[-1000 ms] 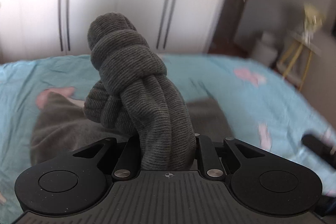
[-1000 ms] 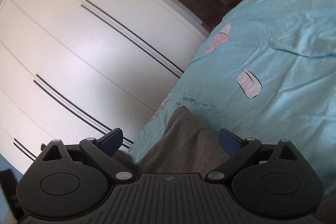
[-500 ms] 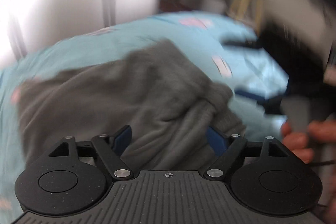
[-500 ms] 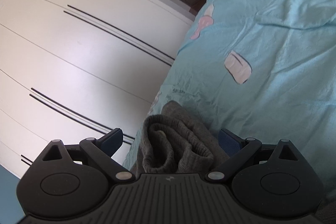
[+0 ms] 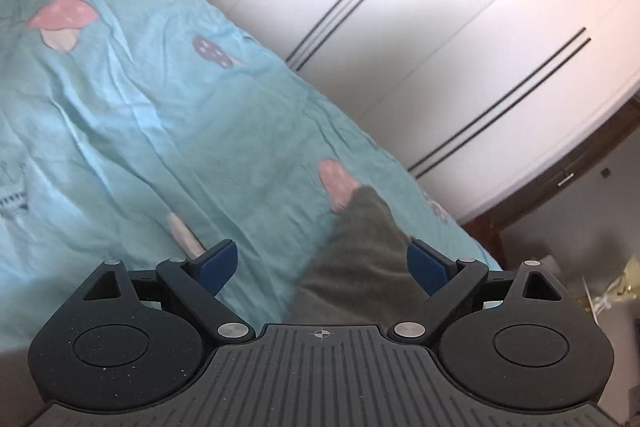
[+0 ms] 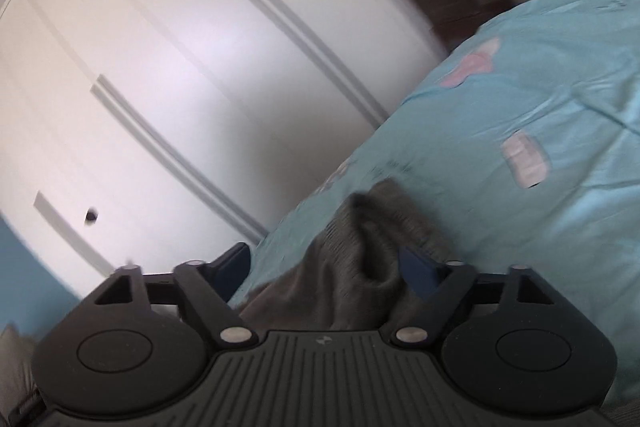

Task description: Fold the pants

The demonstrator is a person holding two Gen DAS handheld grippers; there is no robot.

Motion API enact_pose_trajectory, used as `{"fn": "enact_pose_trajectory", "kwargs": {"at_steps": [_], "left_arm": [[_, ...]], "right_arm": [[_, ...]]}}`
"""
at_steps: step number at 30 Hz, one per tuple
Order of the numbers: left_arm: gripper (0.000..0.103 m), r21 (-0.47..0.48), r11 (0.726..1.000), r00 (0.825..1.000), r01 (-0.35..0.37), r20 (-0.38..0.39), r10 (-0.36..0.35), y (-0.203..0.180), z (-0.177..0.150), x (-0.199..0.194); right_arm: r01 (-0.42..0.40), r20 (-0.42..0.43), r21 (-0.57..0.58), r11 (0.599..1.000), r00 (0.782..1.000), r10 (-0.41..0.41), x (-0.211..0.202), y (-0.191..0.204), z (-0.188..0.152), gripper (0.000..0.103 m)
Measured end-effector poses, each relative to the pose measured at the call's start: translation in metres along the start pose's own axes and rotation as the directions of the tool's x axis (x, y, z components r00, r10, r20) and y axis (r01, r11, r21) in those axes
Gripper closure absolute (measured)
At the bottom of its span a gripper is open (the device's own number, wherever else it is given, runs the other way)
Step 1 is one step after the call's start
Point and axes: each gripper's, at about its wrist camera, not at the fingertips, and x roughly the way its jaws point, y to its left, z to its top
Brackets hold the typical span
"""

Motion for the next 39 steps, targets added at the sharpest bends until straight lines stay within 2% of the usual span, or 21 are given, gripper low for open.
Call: {"fn": "enact_pose_trajectory", "kwargs": {"at_steps": [1, 3, 7, 8, 10, 12, 14, 15, 16, 18, 20, 22, 24, 25, 27, 29, 32, 33, 34, 37, 39], "left_arm": [[0.008, -0.010, 1.000, 1.000, -0.019, 0.002, 0.020, 0.003, 0.002, -0.002], [0.008, -0.017, 1.000, 1.000, -0.017, 0.012, 0.018, 0.008, 0.000, -0.005], [0.007, -0.024, 0.999, 1.000, 0.023, -0.010, -0.023, 0.018, -0.008, 0.004], [0.007, -0.035, 0.999, 1.000, 0.025, -0.010, -0.025, 0.021, -0.016, 0.012], [0.007, -0.069, 0.997, 0.999, 0.028, -0.023, -0.030, 0.027, -0.032, 0.026], [0.007, -0.034, 0.999, 1.000, 0.013, -0.005, -0.013, 0.025, -0.043, 0.034], [0.007, -0.005, 1.000, 1.000, -0.012, -0.008, 0.012, 0.018, -0.043, 0.035], [0.007, 0.001, 1.000, 1.000, -0.001, -0.019, 0.001, 0.019, -0.042, 0.036], [0.007, -0.013, 1.000, 1.000, -0.006, -0.029, 0.005, 0.021, -0.041, 0.037], [0.007, -0.051, 0.999, 1.000, 0.004, -0.018, -0.005, 0.028, -0.041, 0.034], [0.007, -0.081, 0.997, 1.000, 0.016, -0.005, -0.016, 0.033, -0.041, 0.029], [0.007, -0.081, 0.997, 1.000, 0.008, -0.008, -0.009, 0.033, -0.040, 0.029], [0.007, -0.063, 0.998, 1.000, -0.013, -0.021, 0.012, 0.030, -0.040, 0.032], [0.007, -0.053, 0.998, 0.999, -0.024, -0.028, 0.022, 0.029, -0.040, 0.033], [0.007, -0.032, 0.999, 0.998, -0.040, -0.040, 0.038, 0.026, -0.040, 0.035], [0.007, -0.011, 0.999, 0.998, -0.045, -0.049, 0.045, 0.024, -0.041, 0.034], [0.007, -0.003, 0.999, 0.998, -0.044, -0.055, 0.043, 0.024, -0.041, 0.035], [0.006, 0.000, 0.999, 0.997, -0.048, -0.057, 0.048, 0.023, -0.041, 0.036], [0.006, 0.003, 0.998, 0.997, -0.056, -0.058, 0.056, 0.022, -0.042, 0.038], [0.003, 0.015, 0.997, 0.995, -0.071, -0.070, 0.072, 0.020, -0.041, 0.043], [0.003, 0.018, 0.997, 0.994, -0.074, -0.078, 0.076, 0.020, -0.041, 0.046]], "right_arm": [[0.019, -0.045, -0.013, 1.000, 0.999, -0.019, 0.007, 0.003, -0.002, 0.055], [0.094, -0.130, -0.013, 0.995, 0.987, -0.095, 0.023, 0.002, -0.007, 0.067], [0.213, -0.256, 0.005, 0.977, 0.945, -0.205, 0.047, -0.005, -0.012, 0.069], [0.223, -0.259, 0.014, 0.975, 0.942, -0.212, 0.048, -0.005, -0.014, 0.068], [0.212, -0.248, 0.015, 0.977, 0.948, -0.202, 0.052, -0.003, -0.015, 0.052], [0.209, -0.268, 0.020, 0.978, 0.943, -0.196, 0.064, 0.000, -0.017, 0.047], [0.225, -0.272, 0.015, 0.974, 0.939, -0.212, 0.075, 0.004, -0.018, 0.054], [0.237, -0.262, 0.005, 0.971, 0.938, -0.228, 0.078, 0.005, -0.019, 0.074], [0.242, -0.260, -0.006, 0.970, 0.937, -0.235, 0.078, 0.005, -0.019, 0.076], [0.211, -0.256, 0.051, 0.976, 0.948, -0.191, 0.074, -0.002, -0.017, 0.079], [0.140, -0.209, 0.190, 0.972, 0.973, -0.100, 0.056, -0.013, -0.010, 0.082], [0.049, -0.144, 0.335, 0.941, 0.990, -0.001, 0.036, -0.027, -0.001, 0.082], [0.013, -0.124, 0.419, 0.908, 0.991, 0.043, 0.024, -0.043, -0.002, 0.083], [0.060, -0.146, 0.406, 0.912, 0.989, 0.000, 0.022, -0.048, -0.004, 0.083], [0.234, -0.239, 0.281, 0.931, 0.956, -0.169, 0.032, -0.045, -0.008, 0.084], [0.292, -0.266, 0.173, 0.940, 0.933, -0.241, 0.041, -0.029, -0.006, 0.083], [0.334, -0.242, 0.055, 0.941, 0.919, -0.312, 0.033, -0.003, -0.003, 0.065], [0.362, -0.209, 0.015, 0.932, 0.913, -0.351, 0.026, 0.003, 0.001, 0.054], [0.385, -0.158, -0.022, 0.923, 0.910, -0.383, 0.016, 0.009, 0.005, 0.050], [0.384, -0.018, -0.101, 0.918, 0.922, -0.388, -0.009, 0.026, 0.017, 0.051], [0.304, 0.008, -0.159, 0.939, 0.952, -0.307, -0.012, 0.038, 0.019, 0.055]]}}
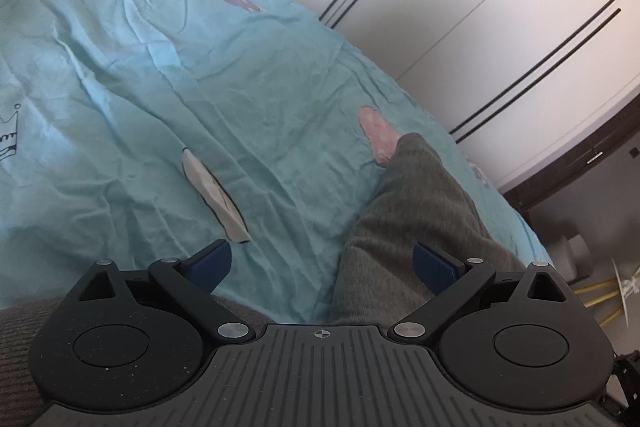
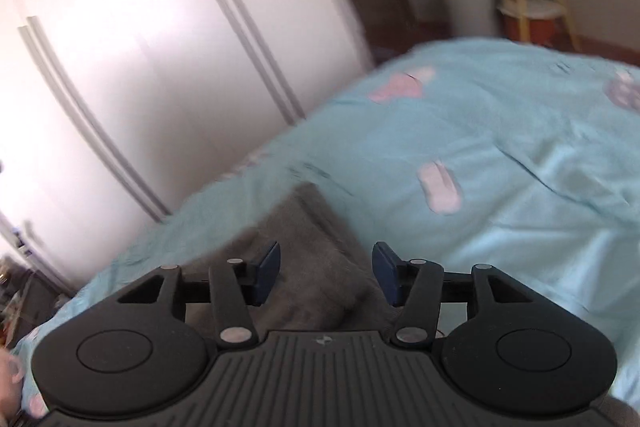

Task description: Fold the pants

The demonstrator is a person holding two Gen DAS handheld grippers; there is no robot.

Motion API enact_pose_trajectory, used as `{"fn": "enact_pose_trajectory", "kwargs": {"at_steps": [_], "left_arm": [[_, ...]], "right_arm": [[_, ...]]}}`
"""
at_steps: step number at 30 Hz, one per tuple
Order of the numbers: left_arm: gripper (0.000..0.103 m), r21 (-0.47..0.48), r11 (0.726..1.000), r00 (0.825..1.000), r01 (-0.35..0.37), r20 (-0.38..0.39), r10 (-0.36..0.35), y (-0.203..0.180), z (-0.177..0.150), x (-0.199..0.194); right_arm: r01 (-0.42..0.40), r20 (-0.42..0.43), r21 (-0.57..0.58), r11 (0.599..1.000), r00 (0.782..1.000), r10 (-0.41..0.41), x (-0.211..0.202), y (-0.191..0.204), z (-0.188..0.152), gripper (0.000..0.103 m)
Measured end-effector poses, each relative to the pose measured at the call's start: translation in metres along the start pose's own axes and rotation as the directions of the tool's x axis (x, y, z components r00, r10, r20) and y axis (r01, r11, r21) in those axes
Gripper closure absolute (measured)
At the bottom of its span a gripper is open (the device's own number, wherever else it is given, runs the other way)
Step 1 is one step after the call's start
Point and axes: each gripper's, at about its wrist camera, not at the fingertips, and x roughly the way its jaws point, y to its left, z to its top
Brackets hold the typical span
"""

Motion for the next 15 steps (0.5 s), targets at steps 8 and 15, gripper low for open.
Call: {"fn": "enact_pose_trajectory", "kwargs": {"at_steps": [8, 15], "left_arm": [[0.003, -0.008, 0.999, 1.000, 0.031, -0.003, -0.031, 0.003, 0.001, 0.000], [0.002, 0.059, 0.997, 0.996, 0.057, -0.065, -0.053, -0.014, 0.002, 0.012]], "right_arm": [[-0.245, -0.291, -0.092, 0.965, 0.934, 0.209, 0.067, 0.043, -0.049, 0.083], [-0.181, -0.431, 0.014, 0.983, 0.886, 0.169, 0.084, 0.009, -0.061, 0.089]]}}
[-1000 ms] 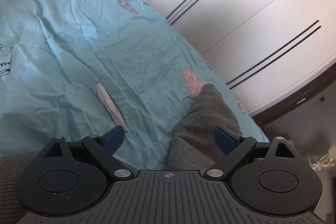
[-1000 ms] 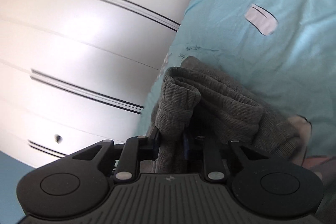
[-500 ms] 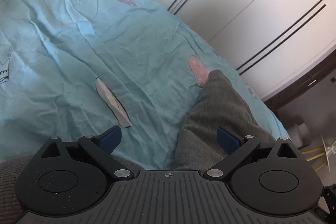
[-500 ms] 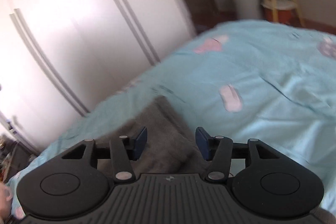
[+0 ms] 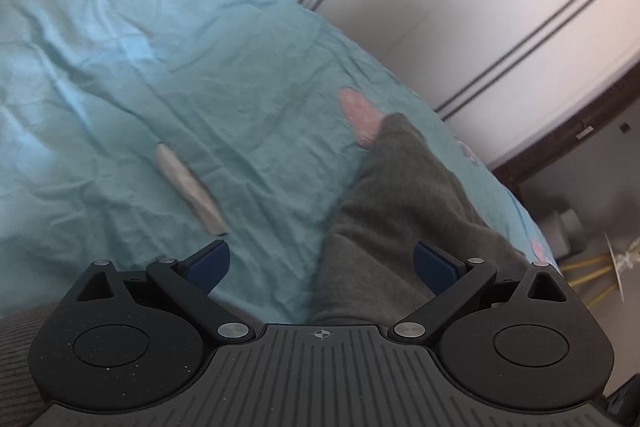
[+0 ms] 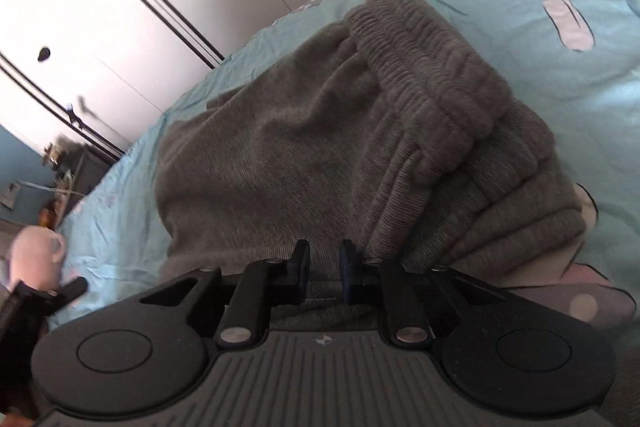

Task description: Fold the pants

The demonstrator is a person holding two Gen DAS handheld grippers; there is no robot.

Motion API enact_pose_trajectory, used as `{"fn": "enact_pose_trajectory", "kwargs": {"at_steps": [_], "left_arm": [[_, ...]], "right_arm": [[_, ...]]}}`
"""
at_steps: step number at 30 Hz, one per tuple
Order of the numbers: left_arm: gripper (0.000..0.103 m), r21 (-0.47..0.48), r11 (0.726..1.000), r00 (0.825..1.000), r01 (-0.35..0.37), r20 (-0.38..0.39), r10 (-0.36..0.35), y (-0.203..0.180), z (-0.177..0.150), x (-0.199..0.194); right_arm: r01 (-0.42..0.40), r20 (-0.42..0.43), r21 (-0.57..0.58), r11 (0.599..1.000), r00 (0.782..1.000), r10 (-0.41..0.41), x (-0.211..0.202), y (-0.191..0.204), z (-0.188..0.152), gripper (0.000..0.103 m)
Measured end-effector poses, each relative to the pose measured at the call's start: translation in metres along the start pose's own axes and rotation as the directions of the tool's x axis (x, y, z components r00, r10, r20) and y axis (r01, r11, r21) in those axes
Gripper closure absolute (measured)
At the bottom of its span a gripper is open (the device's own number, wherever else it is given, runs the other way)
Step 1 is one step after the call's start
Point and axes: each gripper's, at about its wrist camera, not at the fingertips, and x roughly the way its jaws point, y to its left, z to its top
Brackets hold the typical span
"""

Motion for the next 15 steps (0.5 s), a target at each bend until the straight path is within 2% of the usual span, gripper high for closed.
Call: {"fn": "enact_pose_trajectory", "kwargs": {"at_steps": [3, 6, 7, 9, 10, 12, 15], "left_arm": [[0.002, 0.090, 0.996, 0.999, 0.020, -0.028, -0.017, -0.025, -0.006, 0.012], [0.002, 0.221, 0.975, 0.996, 0.026, -0.092, -0.005, -0.049, -0.018, 0.030], [0.002, 0.273, 0.962, 0.991, -0.003, -0.127, 0.039, -0.054, -0.023, 0.037], [0.003, 0.371, 0.925, 0.974, -0.081, -0.169, 0.153, -0.064, -0.031, 0.050], [0.002, 0.396, 0.913, 0.968, -0.097, -0.176, 0.179, -0.067, -0.034, 0.052], [0.002, 0.408, 0.907, 0.964, -0.107, -0.182, 0.196, -0.067, -0.035, 0.053], [0.003, 0.379, 0.919, 0.967, -0.112, -0.173, 0.189, -0.060, -0.029, 0.044]], "right_arm": [[-0.041, 0.039, -0.016, 0.999, 0.998, 0.042, -0.014, -0.002, 0.002, 0.084], [0.004, 0.094, -0.099, 0.995, 0.996, 0.005, -0.017, 0.004, 0.006, 0.074], [0.012, 0.079, -0.106, 0.994, 0.997, -0.004, -0.017, 0.004, 0.006, 0.069], [0.057, -0.009, -0.091, 0.994, 0.998, -0.058, -0.004, 0.003, 0.009, 0.070], [0.060, -0.025, -0.083, 0.995, 0.998, -0.063, -0.003, 0.005, 0.012, 0.070], [0.050, -0.023, -0.080, 0.996, 0.998, -0.052, -0.007, 0.005, 0.018, 0.070], [0.104, 0.039, -0.145, 0.984, 0.994, -0.099, -0.016, 0.013, 0.027, 0.067]]}}
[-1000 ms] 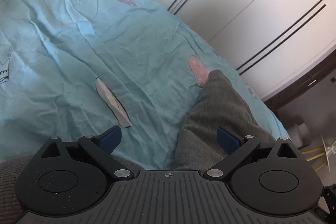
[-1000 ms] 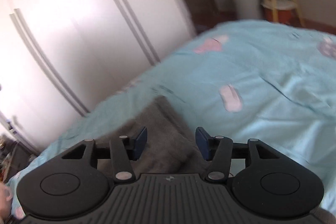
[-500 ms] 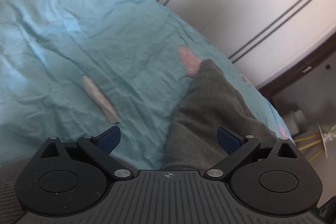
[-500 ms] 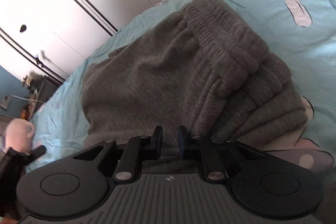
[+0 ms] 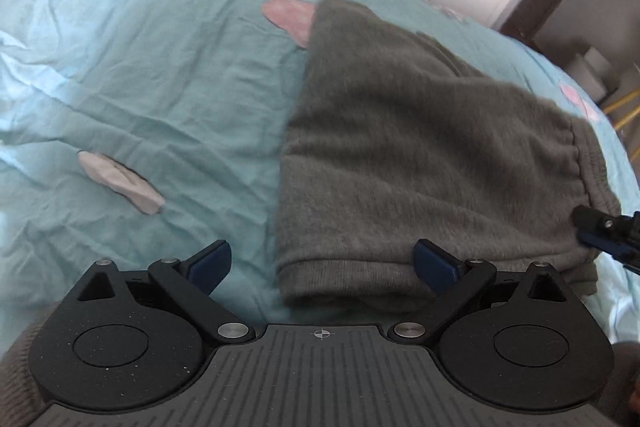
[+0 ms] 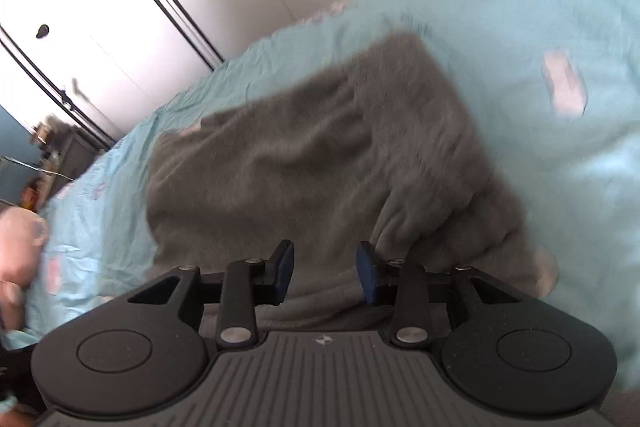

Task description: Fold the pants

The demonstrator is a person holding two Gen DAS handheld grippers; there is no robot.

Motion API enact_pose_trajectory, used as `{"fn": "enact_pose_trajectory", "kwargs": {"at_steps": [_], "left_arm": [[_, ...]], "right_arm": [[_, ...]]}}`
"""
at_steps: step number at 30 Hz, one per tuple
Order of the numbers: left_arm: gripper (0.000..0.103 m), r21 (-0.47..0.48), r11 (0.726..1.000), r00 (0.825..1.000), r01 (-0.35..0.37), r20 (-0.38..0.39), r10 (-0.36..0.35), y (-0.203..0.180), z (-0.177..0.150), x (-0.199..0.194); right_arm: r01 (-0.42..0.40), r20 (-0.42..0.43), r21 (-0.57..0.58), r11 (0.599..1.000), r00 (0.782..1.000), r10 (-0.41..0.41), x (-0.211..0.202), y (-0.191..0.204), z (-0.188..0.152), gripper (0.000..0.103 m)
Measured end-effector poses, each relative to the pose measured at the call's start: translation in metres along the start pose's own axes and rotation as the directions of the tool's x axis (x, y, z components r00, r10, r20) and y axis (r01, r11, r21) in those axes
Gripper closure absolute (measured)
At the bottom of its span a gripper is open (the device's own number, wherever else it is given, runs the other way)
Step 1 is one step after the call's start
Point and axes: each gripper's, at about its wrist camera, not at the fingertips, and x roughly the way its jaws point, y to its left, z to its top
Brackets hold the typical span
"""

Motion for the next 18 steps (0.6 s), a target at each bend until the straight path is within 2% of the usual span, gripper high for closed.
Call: {"fn": "enact_pose_trajectory", "kwargs": {"at_steps": [2, 4, 6, 7, 8, 10, 12, 14, 16, 18], "left_arm": [[0.003, -0.061, 0.998, 0.998, -0.033, 0.043, 0.035, 0.012, 0.000, -0.013], [0.002, -0.109, 0.991, 0.991, -0.072, 0.106, 0.084, 0.025, 0.003, -0.024], [0.002, -0.168, 0.977, 0.972, -0.130, 0.171, 0.159, 0.036, 0.004, -0.030], [0.002, -0.214, 0.968, 0.968, -0.127, 0.186, 0.168, 0.043, 0.005, -0.031], [0.002, -0.257, 0.962, 0.971, -0.096, 0.187, 0.146, 0.051, 0.005, -0.029], [0.002, -0.327, 0.944, 0.987, -0.031, 0.137, 0.080, 0.065, 0.005, -0.020], [0.003, -0.367, 0.930, 0.994, -0.018, 0.096, 0.057, 0.071, 0.006, -0.013], [0.003, -0.377, 0.926, 0.994, -0.005, 0.100, 0.046, 0.073, 0.004, -0.013], [0.002, -0.369, 0.929, 0.994, -0.005, 0.096, 0.043, 0.072, 0.005, -0.013], [0.002, -0.365, 0.931, 0.996, 0.005, 0.081, 0.026, 0.072, 0.006, -0.011]], "right_arm": [[0.013, 0.026, -0.027, 1.000, 1.000, -0.012, -0.011, 0.007, 0.001, 0.061], [0.016, 0.044, -0.061, 0.998, 0.999, -0.013, -0.014, 0.013, 0.012, 0.047], [0.037, 0.082, -0.138, 0.990, 0.996, -0.026, -0.012, 0.028, 0.026, 0.047], [0.041, 0.103, -0.175, 0.984, 0.994, -0.023, -0.008, 0.037, 0.034, 0.047], [0.037, 0.114, -0.204, 0.978, 0.993, -0.014, -0.002, 0.046, 0.042, 0.047], [0.013, 0.118, -0.256, 0.967, 0.993, 0.018, 0.014, 0.063, 0.062, 0.047], [0.008, 0.099, -0.301, 0.954, 0.995, 0.022, 0.039, 0.081, 0.077, 0.047], [-0.009, 0.068, -0.345, 0.939, 0.997, 0.035, 0.062, 0.095, 0.087, 0.047], [-0.048, -0.025, -0.365, 0.930, 0.999, 0.041, 0.088, 0.101, 0.092, 0.047], [-0.077, -0.133, -0.389, 0.918, 0.991, 0.026, 0.110, 0.100, 0.091, 0.047]]}}
